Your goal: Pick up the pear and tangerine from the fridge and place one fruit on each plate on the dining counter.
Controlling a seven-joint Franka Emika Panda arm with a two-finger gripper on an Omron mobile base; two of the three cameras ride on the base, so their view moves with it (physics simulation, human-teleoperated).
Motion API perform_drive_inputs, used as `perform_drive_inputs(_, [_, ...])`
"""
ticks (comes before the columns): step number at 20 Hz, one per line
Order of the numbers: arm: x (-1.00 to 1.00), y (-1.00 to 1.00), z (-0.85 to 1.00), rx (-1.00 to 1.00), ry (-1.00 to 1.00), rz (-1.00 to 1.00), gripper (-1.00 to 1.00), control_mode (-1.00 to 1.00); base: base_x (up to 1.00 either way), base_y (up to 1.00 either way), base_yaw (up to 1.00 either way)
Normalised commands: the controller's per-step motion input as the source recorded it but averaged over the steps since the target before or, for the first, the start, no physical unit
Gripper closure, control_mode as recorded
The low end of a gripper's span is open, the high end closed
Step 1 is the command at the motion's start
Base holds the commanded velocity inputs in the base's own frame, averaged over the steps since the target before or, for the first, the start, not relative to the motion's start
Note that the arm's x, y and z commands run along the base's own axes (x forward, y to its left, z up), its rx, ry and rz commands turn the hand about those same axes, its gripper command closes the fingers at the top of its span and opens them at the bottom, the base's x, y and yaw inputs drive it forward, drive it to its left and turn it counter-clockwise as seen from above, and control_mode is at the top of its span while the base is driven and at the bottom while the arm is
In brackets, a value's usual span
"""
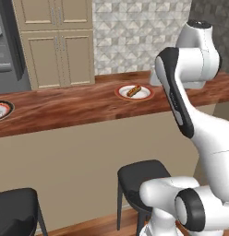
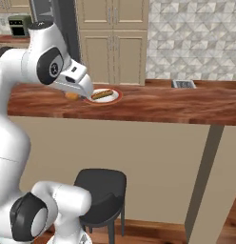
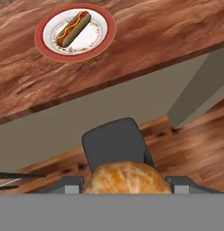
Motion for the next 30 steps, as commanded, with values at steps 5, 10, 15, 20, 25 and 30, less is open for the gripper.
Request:
perform_drive_inputs(5, [0.71, 0.00, -0.11, 0.00, 0.07, 0.00, 1.00, -1.00, 0.00, 0.00, 0.00])
perform_drive_inputs(10, [0.48, 0.00, -0.12, 0.00, 0.11, 0.00, 1.00, -1.00, 0.00, 0.00, 0.00])
perform_drive_inputs(15, [0.49, 0.00, -0.15, 0.00, 0.12, 0.00, 1.00, -1.00, 0.00, 0.00, 0.00])
perform_drive_inputs(20, [0.47, 0.00, -0.19, 0.00, 0.12, 0.00, 1.00, -1.00, 0.00, 0.00, 0.00])
perform_drive_inputs(25, [0.32, 0.00, -0.27, 0.00, 0.07, 0.00, 1.00, -1.00, 0.00, 0.00, 0.00])
perform_drive_inputs(30, [0.31, -0.04, -0.36, 0.00, 0.00, 0.00, 1.00, -1.00, 0.00, 0.00, 0.00])
